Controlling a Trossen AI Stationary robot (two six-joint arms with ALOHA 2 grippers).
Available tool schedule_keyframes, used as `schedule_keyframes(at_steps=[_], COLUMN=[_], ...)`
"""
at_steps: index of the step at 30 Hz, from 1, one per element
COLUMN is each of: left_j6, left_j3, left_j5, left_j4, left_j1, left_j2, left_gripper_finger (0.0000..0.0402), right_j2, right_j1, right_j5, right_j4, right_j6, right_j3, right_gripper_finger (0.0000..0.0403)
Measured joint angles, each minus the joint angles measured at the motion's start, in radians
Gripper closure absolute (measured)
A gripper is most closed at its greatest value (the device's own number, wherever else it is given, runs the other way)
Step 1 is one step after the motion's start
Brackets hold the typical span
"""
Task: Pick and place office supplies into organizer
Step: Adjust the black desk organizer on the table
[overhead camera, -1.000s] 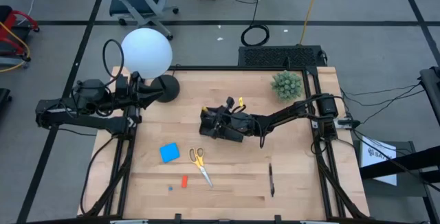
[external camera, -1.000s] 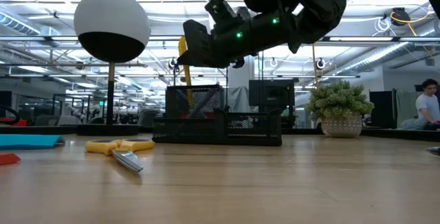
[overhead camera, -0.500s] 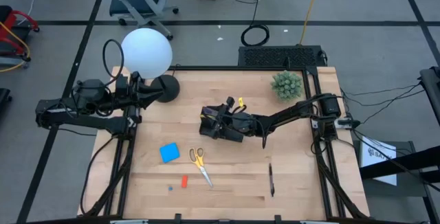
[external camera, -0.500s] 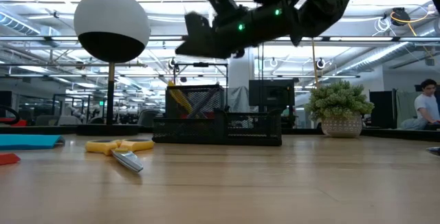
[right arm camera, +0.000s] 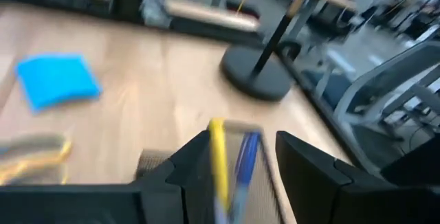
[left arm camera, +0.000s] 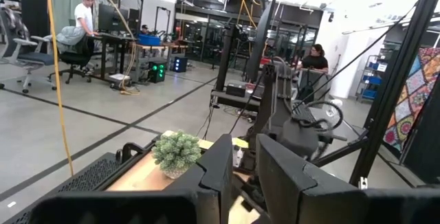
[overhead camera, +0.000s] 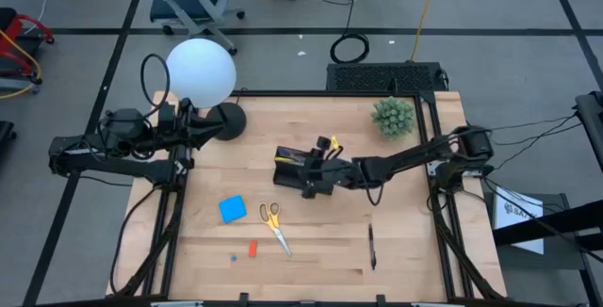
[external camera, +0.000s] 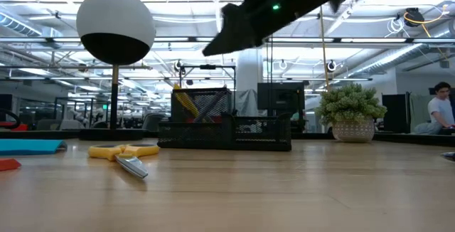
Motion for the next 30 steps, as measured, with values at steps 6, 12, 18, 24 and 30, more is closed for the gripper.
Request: schedule_keyframes(at_steps=[6,12,18,24,30], left_j6=[0.0,0.0,0.0,0.0,0.0], left_j3=[0.0,0.0,0.0,0.0,0.0], left_j5=[0.0,0.0,0.0,0.0,0.0], left_j4=[0.0,0.0,0.0,0.0,0.0], left_j1=[0.0,0.0,0.0,0.0,0.0], left_j2=[0.0,0.0,0.0,0.0,0.0], left_gripper_finger=[0.033,0.033,0.033,0.033,0.033], right_j2=[-0.039,-0.04,-0.04,-0.041,-0.038], right_j1=[0.054,0.063,0.07,0.106,0.156], right_j5=[-0.015,-0.04,-0.15,-0.271,-0.311], right_j4=[-0.249,-0.456,-0.668,-0.858,-1.02], right_j6=[0.121,0.259,0.488,0.669,0.656], right_j3=[0.0,0.0,0.0,0.017,0.071], right_gripper_finger=[0.0251,0.0252,0.0252,0.0252,0.0253])
